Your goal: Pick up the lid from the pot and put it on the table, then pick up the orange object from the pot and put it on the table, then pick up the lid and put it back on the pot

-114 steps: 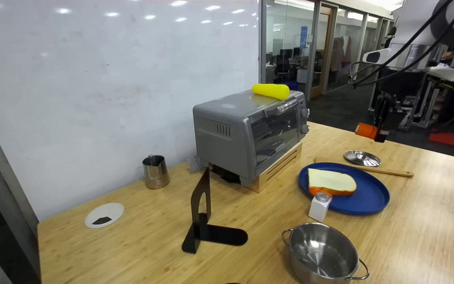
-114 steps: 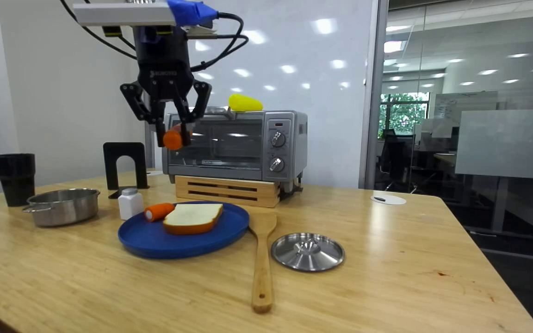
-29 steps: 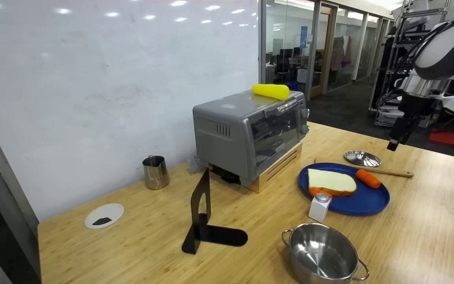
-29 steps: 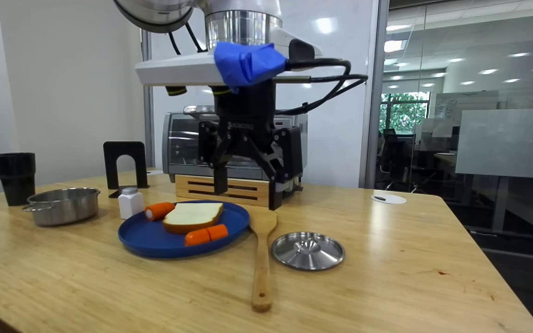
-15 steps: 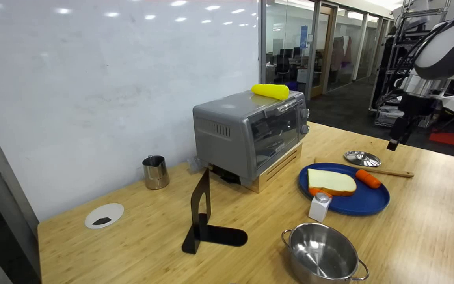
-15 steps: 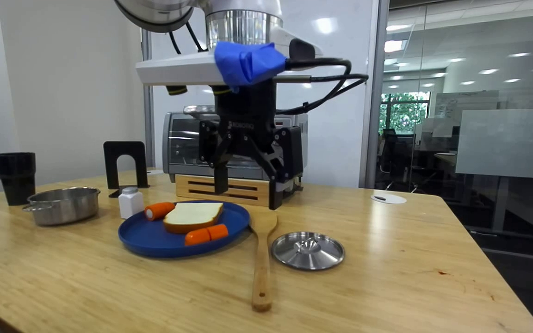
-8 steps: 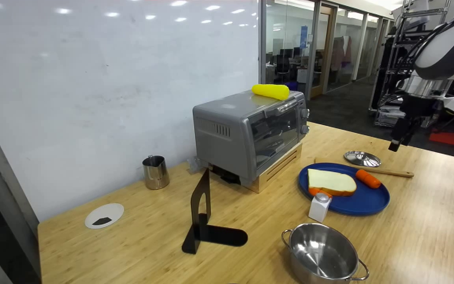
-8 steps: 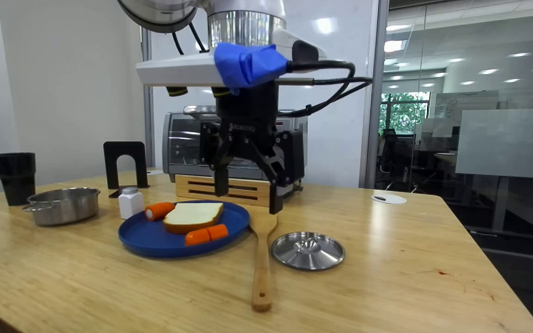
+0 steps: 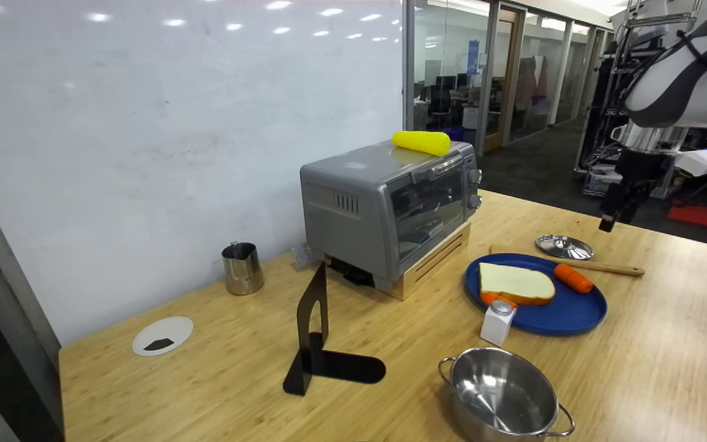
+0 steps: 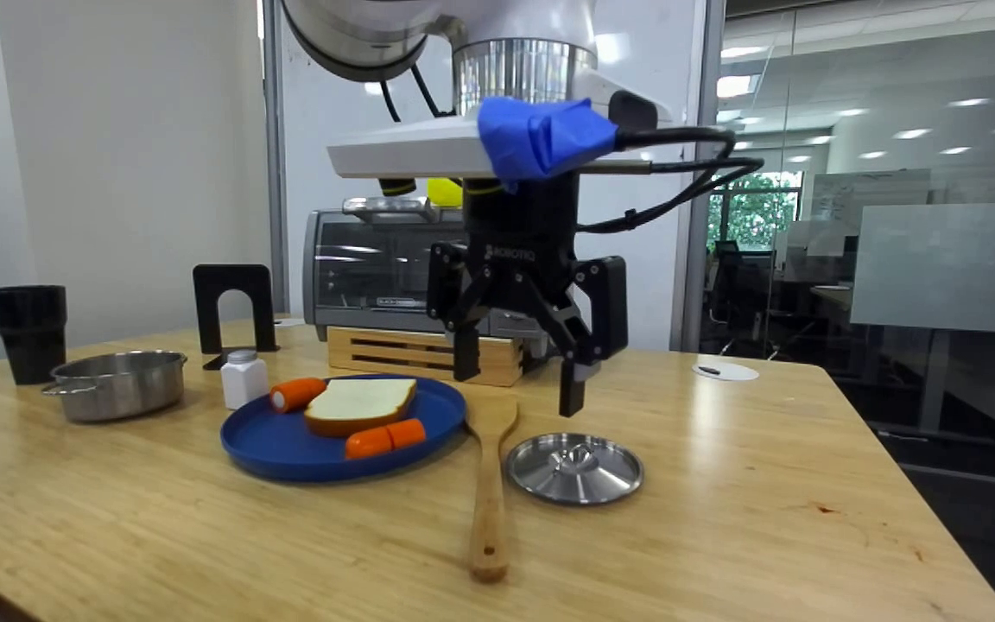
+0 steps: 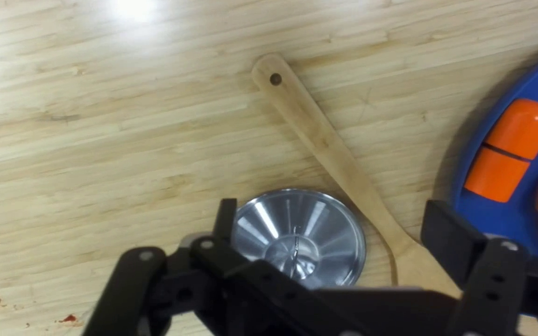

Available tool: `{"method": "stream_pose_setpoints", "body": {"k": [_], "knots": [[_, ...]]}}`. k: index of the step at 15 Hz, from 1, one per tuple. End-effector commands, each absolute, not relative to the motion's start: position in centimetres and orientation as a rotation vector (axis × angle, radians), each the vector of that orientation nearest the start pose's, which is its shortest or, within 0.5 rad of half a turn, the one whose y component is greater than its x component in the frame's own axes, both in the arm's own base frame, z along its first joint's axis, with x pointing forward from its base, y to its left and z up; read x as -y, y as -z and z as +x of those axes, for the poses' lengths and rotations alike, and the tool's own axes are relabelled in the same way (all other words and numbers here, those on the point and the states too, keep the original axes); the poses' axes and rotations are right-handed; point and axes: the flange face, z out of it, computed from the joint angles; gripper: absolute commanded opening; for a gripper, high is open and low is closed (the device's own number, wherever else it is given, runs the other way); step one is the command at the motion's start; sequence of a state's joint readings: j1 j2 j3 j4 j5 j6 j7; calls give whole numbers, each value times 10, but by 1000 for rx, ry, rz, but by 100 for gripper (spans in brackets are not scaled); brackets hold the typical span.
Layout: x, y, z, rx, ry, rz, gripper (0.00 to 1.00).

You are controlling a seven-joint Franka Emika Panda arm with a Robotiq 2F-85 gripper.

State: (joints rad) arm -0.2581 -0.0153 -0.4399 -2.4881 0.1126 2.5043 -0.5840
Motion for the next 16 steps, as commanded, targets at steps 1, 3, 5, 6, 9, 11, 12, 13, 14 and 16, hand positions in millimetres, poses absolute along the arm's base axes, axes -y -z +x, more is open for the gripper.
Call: {"method": "stream_pose_setpoints", "body": {"k": [1,3,5,6,9,11,12,13,14,16], "knots": [[319,-286,387,-311,42,-3093,100],[323,-283,402,-311,27,-3097,100],[325,-279,415,-313,4,-3103,100],[325,-277,420,-316,-8,-3103,100],[328,-267,433,-329,-44,-3105,100],[330,-260,439,-341,-59,-3105,100],[331,-256,441,-344,-65,-3104,100],[331,-254,444,-348,-73,-3107,100],[331,-250,446,-347,-78,-3109,100],[330,-245,452,-347,-83,-3113,100]]}}
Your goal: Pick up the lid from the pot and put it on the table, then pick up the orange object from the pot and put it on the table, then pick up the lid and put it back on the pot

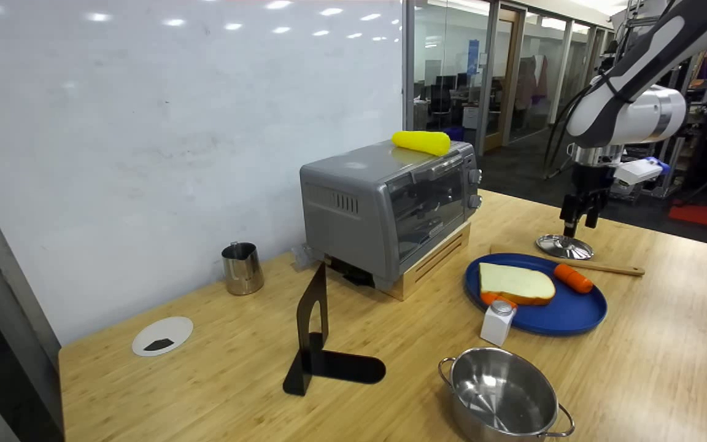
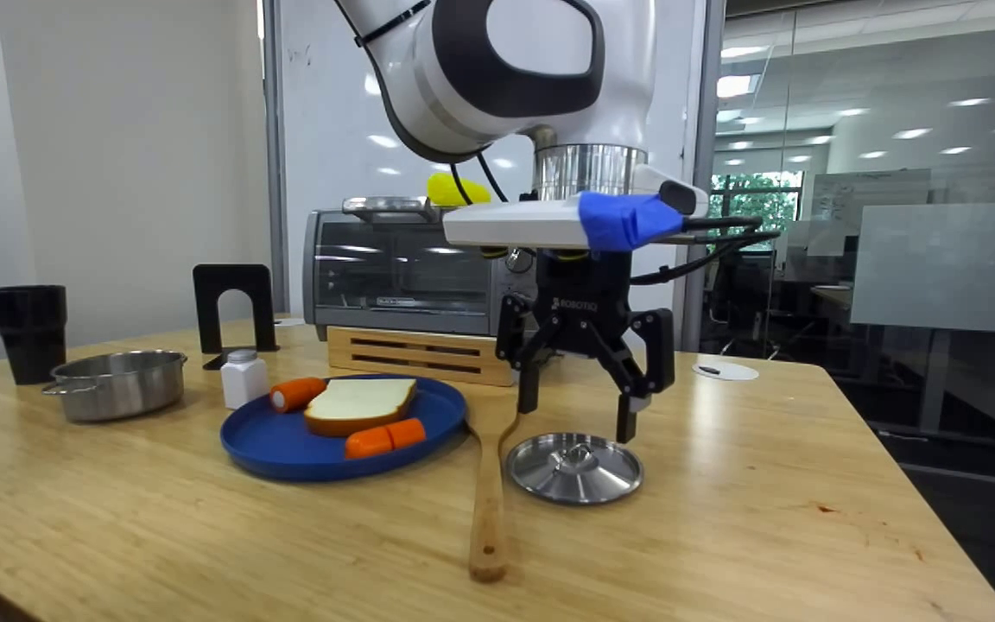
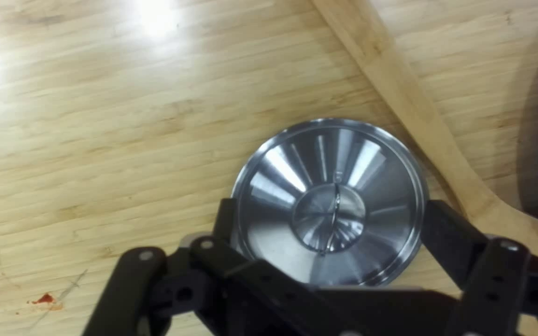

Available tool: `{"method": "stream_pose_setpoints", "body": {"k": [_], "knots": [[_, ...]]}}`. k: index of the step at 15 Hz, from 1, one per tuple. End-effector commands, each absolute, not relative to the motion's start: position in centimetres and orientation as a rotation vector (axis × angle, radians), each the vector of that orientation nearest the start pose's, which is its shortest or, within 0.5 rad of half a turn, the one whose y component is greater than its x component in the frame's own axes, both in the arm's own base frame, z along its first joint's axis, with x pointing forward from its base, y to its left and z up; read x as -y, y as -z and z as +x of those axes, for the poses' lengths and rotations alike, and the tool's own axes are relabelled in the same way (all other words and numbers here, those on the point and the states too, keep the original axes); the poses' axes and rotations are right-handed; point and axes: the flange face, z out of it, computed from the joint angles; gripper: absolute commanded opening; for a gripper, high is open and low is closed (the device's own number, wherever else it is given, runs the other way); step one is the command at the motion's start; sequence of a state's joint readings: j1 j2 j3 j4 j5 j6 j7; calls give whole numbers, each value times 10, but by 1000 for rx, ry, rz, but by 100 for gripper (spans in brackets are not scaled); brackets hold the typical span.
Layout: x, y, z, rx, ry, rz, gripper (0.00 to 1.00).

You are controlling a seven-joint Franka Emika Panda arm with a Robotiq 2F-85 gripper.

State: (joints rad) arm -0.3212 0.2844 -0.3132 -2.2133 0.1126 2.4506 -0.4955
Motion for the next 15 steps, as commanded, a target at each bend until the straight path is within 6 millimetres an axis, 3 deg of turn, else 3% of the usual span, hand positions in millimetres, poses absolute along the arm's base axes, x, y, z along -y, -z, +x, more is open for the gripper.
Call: {"method": "stream_pose_setpoints", "body": {"k": [1,9,10,11,15], "knots": [[329,-243,454,-344,-83,-3115,100],[324,-231,462,-333,-104,-3117,100],[325,-231,462,-334,-106,-3117,92],[325,-230,461,-334,-106,-3119,74],[326,-232,460,-336,-102,-3121,45]]}}
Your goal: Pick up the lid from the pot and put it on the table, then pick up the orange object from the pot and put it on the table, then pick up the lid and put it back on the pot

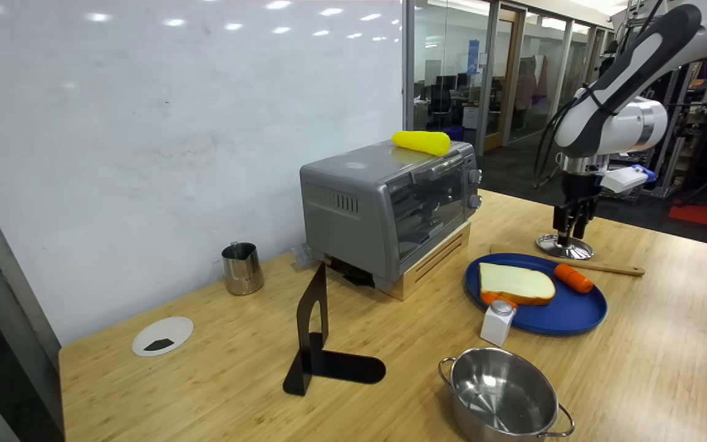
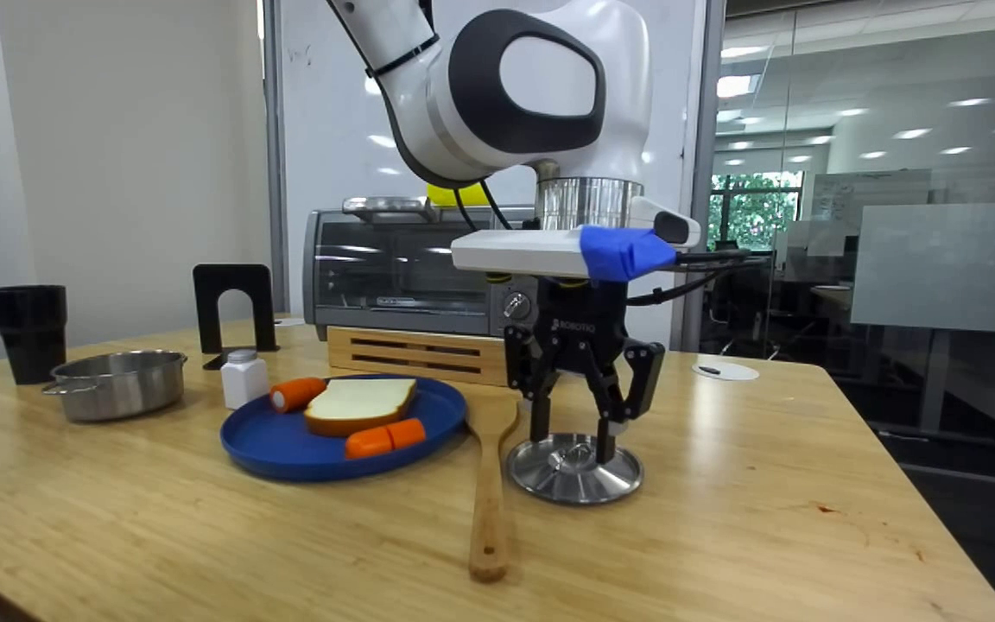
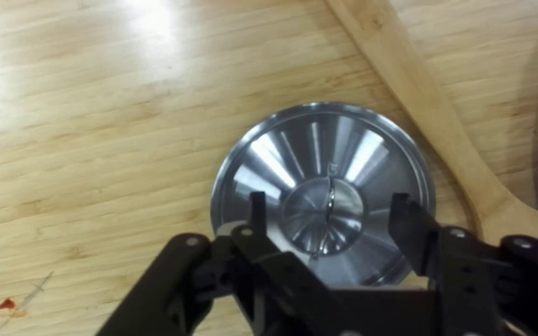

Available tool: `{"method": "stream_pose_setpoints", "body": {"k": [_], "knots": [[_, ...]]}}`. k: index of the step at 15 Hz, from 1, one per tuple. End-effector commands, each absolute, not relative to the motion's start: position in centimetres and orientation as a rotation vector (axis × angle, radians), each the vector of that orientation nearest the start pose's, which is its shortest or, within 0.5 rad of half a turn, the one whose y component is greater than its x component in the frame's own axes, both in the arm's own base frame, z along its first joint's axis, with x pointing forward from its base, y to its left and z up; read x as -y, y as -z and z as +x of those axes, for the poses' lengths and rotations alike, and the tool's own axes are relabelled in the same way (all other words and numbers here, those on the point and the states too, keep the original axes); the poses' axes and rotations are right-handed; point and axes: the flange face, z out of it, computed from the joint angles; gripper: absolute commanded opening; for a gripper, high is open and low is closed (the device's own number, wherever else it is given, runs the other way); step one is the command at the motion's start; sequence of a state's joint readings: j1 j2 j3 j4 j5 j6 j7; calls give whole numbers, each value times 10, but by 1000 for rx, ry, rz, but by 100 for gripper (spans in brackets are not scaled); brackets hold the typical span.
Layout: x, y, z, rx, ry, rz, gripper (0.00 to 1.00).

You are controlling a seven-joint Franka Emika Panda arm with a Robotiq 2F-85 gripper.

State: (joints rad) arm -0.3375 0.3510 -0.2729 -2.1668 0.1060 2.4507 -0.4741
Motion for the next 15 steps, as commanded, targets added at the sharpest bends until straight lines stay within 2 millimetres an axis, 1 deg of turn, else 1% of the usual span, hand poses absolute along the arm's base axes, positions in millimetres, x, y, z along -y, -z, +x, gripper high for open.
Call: {"method": "stream_pose_setpoints", "body": {"k": [1,2,4,6,7,12,14,15], "knots": [[326,-232,459,-337,-99,-3122,38],[327,-233,459,-337,-97,-3123,31],[327,-233,457,-336,-93,-3125,16],[326,-233,456,-334,-92,-3128,4],[326,-234,455,-334,-89,-3130,0],[326,-236,453,-328,-81,-3138,1],[323,-242,452,-313,-72,-3149,1],[319,-248,452,-297,-67,-3157,1]]}}
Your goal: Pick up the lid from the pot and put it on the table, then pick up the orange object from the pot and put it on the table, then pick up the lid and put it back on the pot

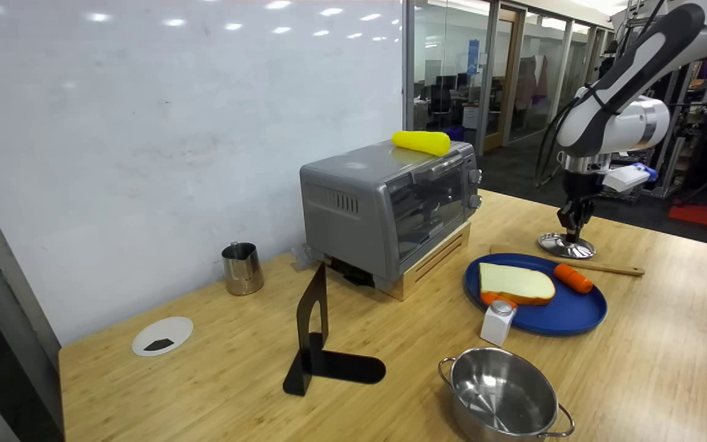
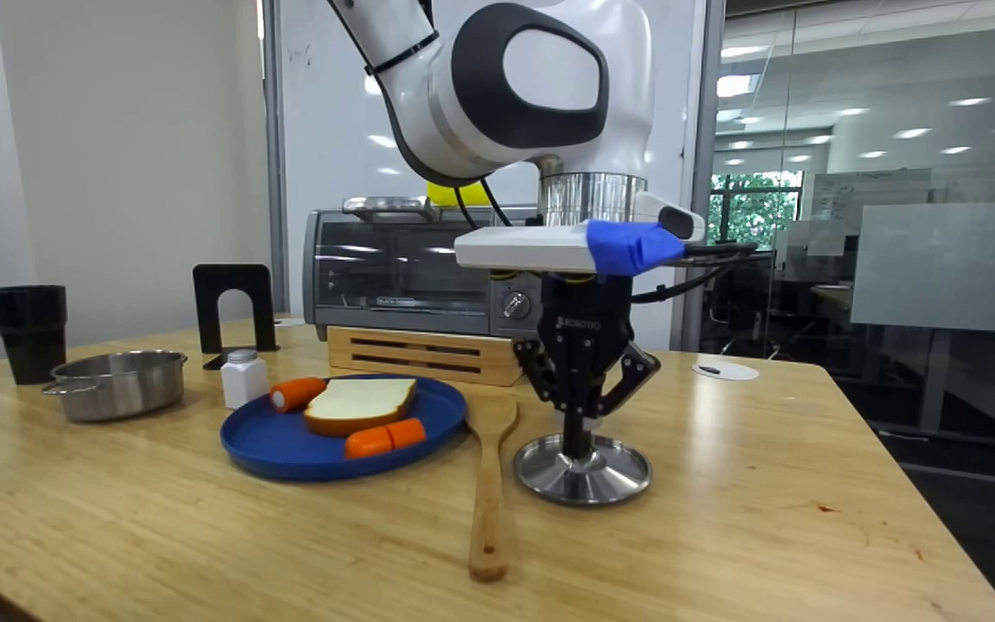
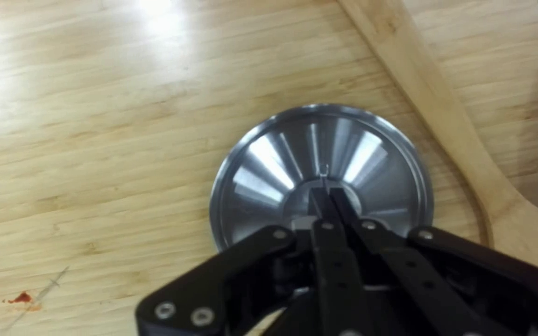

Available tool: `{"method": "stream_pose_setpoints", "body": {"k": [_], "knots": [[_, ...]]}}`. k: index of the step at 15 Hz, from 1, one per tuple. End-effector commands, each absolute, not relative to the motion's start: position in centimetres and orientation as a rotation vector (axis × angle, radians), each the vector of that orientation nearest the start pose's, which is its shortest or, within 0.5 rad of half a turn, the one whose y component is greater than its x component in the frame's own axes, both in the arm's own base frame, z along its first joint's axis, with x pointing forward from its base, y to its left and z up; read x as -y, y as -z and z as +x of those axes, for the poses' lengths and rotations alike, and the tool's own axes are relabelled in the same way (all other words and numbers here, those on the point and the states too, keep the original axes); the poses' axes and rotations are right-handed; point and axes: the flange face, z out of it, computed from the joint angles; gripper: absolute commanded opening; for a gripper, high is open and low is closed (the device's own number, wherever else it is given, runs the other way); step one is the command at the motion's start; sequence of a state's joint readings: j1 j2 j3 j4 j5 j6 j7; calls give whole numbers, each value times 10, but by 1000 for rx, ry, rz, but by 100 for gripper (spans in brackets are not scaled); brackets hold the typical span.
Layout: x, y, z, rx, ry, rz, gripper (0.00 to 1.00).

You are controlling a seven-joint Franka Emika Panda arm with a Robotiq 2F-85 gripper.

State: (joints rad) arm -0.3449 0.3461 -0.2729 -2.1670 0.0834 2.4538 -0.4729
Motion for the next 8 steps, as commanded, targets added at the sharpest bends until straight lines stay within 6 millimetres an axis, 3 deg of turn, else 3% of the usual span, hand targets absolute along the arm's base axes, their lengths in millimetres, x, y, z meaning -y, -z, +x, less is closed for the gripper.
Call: {"method": "stream_pose_setpoints", "body": {"k": [1,5,8], "knots": [[316,-255,451,-278,-60,-3173,1],[293,-292,447,-162,-31,-3237,1],[262,-321,442,5,-12,-3258,1]]}}
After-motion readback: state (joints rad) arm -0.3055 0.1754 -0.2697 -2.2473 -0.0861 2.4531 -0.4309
